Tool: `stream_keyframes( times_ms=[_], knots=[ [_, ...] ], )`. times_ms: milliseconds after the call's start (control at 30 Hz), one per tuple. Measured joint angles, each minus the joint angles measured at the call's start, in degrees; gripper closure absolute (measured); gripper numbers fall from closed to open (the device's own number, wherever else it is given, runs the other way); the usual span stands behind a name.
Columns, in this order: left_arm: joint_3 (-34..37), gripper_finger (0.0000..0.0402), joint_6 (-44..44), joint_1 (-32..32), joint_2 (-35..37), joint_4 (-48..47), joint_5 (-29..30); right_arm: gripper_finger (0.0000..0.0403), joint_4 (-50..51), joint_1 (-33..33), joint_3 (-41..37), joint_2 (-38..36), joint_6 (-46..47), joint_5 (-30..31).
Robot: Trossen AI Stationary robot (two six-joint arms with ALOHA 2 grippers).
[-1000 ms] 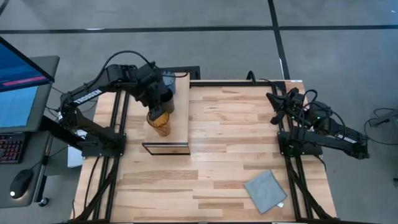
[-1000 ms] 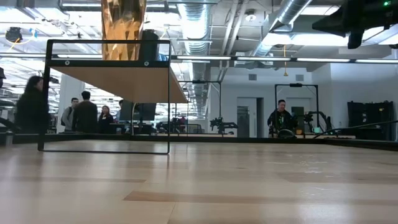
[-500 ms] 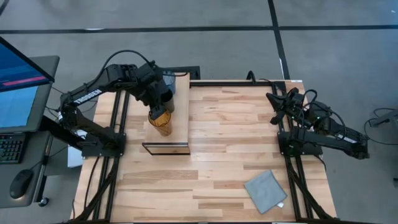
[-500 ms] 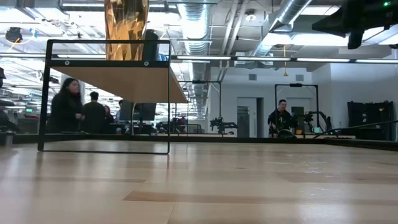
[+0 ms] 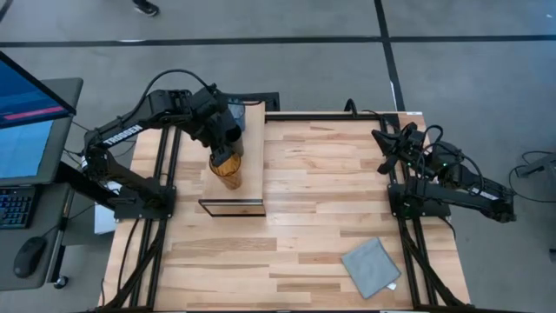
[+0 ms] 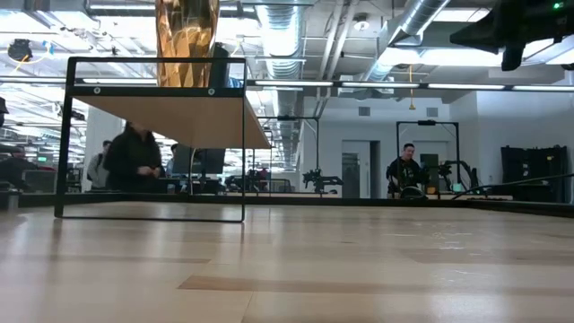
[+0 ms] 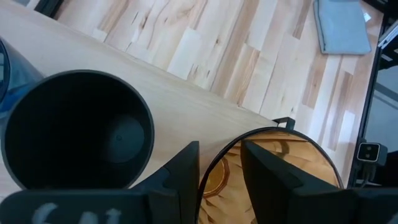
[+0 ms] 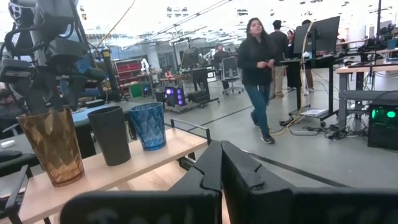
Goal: Stack small to large cups/mugs on shelf
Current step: Put the brown cup on the shelf
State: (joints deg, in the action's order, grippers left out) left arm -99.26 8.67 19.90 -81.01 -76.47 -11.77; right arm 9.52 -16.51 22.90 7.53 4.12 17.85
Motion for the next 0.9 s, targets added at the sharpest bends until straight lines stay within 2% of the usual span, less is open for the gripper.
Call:
stream_keyframes(
  times_ms=[900],
  knots=[
    [0.0, 0.0291, 0.7, 0.0, 0.0, -0.1, -1.1, 0.0377, 0.0, 0.0, 0.0, 0.0, 0.4, 0.0]
  ],
)
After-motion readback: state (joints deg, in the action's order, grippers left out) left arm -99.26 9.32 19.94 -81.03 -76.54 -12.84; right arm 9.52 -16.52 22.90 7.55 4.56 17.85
